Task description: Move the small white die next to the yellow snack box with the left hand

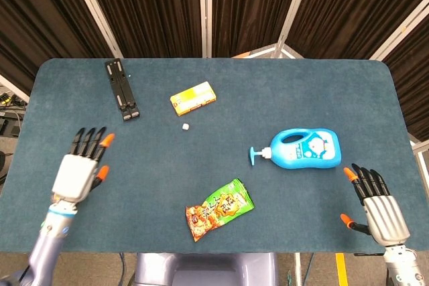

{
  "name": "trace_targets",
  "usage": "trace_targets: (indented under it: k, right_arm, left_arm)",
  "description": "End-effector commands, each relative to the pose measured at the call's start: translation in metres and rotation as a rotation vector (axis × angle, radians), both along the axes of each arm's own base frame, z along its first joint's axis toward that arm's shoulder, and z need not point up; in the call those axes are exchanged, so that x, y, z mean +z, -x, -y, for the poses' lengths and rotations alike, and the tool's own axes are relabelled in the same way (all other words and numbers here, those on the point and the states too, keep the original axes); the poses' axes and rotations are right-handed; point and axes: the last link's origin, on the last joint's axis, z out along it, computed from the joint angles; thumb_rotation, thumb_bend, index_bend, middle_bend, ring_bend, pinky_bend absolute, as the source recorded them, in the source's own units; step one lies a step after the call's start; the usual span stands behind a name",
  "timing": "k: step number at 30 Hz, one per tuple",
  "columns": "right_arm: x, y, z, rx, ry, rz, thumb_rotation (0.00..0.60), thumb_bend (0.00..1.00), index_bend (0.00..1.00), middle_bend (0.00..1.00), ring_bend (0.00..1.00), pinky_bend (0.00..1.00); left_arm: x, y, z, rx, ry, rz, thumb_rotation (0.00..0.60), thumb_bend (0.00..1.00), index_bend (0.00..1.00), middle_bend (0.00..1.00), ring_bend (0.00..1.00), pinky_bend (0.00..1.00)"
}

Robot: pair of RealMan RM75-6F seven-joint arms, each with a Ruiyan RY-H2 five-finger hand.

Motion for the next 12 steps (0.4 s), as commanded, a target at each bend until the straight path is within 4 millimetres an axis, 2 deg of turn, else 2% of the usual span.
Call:
trace_targets:
  k: [1, 5, 12]
  right_arm:
    - [-0.001, -0.003, 0.000, 0.011, 0.003, 0.002, 0.600, 0.08, 0.00, 0.00, 0.00, 0.00]
    - [-0.002, -0.004, -0.001, 0.020, 0.000, -0.002, 0.600, 0.08, 0.00, 0.00, 0.00, 0.00]
    - [-0.006, -0.004, 0.001, 0.030, -0.015, -0.009, 0.600, 0.08, 0.00, 0.00, 0.00, 0.00]
  left_arm:
    - [0.020, 0.024, 0.041, 0.063, -0.039, 0.024, 0.600, 0.39, 0.06, 0.00, 0.00, 0.00]
    - [0.031, 0.036, 0.063, 0.102, -0.087, 0.030, 0.600, 0.35, 0.02, 0.00, 0.00, 0.00]
    - [0.041, 0.049, 0.075, 0.153, -0.129, 0.067, 0.600, 0.31, 0.01, 0.00, 0.00, 0.00]
